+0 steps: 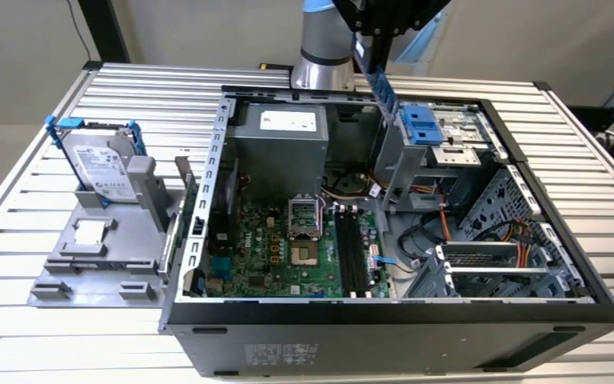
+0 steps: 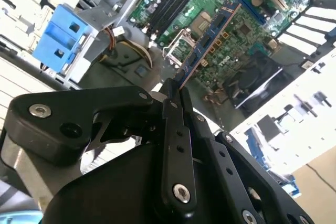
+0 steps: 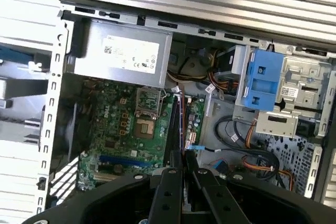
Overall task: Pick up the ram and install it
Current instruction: 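Insert the ram into the slot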
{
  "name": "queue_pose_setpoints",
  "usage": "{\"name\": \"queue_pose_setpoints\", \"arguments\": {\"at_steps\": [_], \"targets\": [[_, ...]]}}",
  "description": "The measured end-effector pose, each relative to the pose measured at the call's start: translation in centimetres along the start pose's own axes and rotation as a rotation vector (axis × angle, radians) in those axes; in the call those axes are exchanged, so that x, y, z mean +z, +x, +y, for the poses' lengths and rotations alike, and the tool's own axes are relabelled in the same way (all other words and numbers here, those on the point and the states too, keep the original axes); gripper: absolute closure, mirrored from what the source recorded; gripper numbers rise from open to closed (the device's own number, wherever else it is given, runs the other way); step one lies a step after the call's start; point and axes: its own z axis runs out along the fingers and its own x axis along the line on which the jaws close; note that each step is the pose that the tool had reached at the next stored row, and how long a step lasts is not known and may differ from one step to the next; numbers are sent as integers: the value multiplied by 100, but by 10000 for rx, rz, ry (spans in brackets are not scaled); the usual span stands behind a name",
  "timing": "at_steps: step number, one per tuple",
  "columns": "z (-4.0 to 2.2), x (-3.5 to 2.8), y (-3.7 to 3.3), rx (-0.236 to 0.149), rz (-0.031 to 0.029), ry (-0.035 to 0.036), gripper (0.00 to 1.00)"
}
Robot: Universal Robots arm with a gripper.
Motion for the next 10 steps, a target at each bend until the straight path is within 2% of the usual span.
{"name": "queue_pose_setpoints", "arguments": {"at_steps": [3,10], "targets": [[0,0,0,463,-4,17,100],[0,0,0,781,-8,28,100]]}}
